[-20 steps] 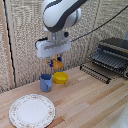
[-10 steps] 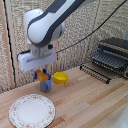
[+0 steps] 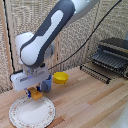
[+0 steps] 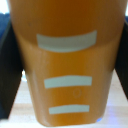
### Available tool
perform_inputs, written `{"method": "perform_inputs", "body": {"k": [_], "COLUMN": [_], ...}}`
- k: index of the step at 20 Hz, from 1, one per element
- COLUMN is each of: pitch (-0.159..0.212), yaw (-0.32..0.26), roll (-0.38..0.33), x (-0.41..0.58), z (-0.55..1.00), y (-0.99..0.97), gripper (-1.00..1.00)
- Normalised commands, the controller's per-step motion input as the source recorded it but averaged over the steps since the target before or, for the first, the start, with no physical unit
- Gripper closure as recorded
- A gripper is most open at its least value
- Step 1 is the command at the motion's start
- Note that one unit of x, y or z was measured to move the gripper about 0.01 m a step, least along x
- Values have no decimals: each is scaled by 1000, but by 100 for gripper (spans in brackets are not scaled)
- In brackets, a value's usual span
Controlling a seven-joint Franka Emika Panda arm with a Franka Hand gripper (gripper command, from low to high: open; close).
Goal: Please guide your gripper toward the loaf. Carefully hold the bread using your gripper. Position the gripper over the white dish. Gently place the bread on the white dish.
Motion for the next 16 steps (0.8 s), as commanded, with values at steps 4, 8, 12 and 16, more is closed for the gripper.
{"method": "perform_inputs", "body": {"k": [4, 8, 12, 16], "pitch": [-4, -9, -13, -12], "yaw": [84, 64, 14, -68], "roll": [-37, -6, 5, 12], "x": [141, 160, 88, 64], "z": [-431, -306, -52, 209], "y": [164, 153, 70, 51], "gripper": [100, 100, -100, -100]}}
